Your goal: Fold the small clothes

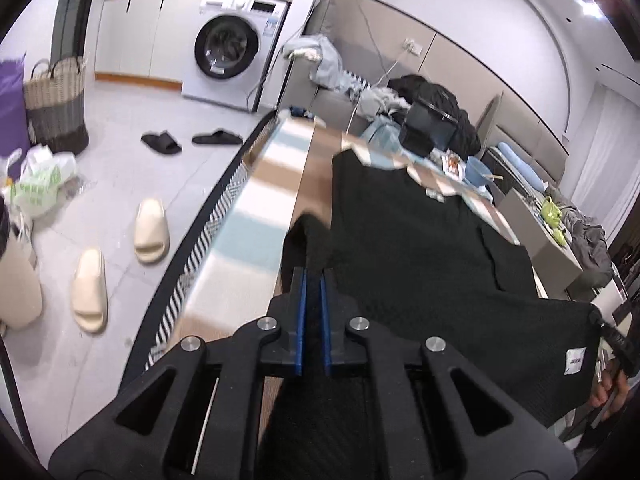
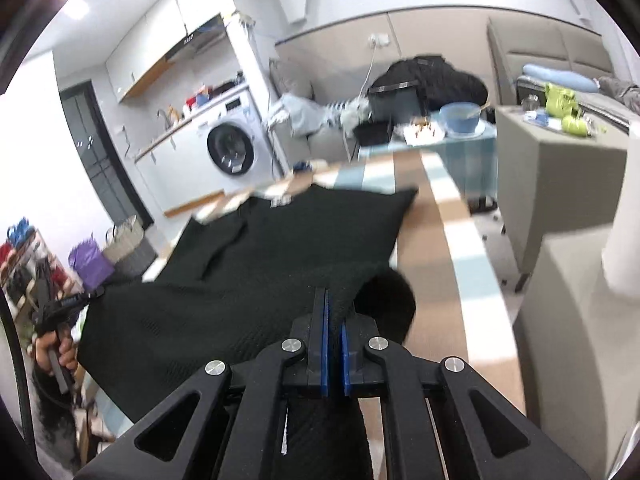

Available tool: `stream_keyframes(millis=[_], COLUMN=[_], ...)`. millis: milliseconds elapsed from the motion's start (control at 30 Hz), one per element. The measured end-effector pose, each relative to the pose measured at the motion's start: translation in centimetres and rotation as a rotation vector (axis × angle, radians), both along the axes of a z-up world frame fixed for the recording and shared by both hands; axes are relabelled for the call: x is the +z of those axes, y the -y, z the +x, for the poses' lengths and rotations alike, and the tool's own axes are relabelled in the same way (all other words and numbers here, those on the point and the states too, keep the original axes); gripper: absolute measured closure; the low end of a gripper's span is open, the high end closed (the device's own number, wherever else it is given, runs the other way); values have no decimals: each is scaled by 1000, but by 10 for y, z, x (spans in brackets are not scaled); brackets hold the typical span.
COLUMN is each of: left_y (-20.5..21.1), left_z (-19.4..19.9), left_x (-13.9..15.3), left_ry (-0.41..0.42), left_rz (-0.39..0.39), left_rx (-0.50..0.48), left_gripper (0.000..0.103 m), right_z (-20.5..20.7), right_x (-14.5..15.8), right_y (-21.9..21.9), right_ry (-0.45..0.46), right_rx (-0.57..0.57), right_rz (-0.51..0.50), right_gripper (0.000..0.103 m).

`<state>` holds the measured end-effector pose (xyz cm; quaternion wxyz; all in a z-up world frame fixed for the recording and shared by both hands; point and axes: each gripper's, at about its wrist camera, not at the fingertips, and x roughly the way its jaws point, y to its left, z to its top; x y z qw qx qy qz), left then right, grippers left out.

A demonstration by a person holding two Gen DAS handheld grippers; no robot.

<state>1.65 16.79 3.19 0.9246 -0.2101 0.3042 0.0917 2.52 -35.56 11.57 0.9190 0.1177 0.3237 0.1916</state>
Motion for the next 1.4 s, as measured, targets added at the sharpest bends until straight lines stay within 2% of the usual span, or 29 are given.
stream_keyframes(millis=[100, 200, 333, 433, 467, 500, 533, 567, 633, 733, 800, 867, 1000, 1233, 1300, 1367, 1400], left_y=[-8, -18, -22, -20, -20, -19, -18, -18, -14, -3, 5, 13, 29, 43, 45, 41, 38], left_z=[22, 52, 98, 107, 106, 103, 102, 100, 102, 110, 114, 114, 105, 46, 31, 13, 6], left_x=[12, 9, -21, -39, -42, -43, -47, -48, -57, -66, -69, -70, -67, -65, -64, -62, -60], left_ry=[13, -28, -147, -194, -197, -200, -206, -215, -230, -249, -245, -248, -259, -254, -245, -232, -220], left_rz=[18, 15, 50, 48, 38, 31, 24, 10, -23, 11, 13, 19, 107, 102, 104, 93, 78], left_rx=[9, 18, 17, 8, 8, 0, -6, -11, -43, -72, -88, -113, -147, -144, -125, -89, -78], left_gripper=[99, 99, 99, 98, 93, 90, 79, 64, 53, 53, 62, 77, 80, 80, 76, 62, 57], right_z=[25, 58, 88, 92, 90, 85, 81, 76, 71, 71, 75, 77, 78, 49, 40, 33, 29], right_x=[2, -16, -55, -72, -73, -73, -74, -73, -74, -77, -80, -81, -82, -81, -81, -80, -78], right_y=[0, -2, -13, -15, -12, -8, -2, 2, 4, -3, -12, -19, -24, -14, -11, -4, 1], right_ry=[-8, -98, -234, -298, -300, -300, -298, -295, -299, -291, -283, -285, -295, -305, -302, -299, -301], right_rx=[-48, -103, -145, -140, -137, -139, -141, -139, -112, -81, -65, -43, -21, 20, 26, 26, 27], right_rz=[22, 31, -41, -68, -56, -47, -30, -10, 16, 8, 4, -3, -32, -24, -9, -1, 5], right_gripper=[98, 98, 98, 91, 85, 75, 71, 65, 64, 65, 65, 69, 74, 74, 73, 71, 70])
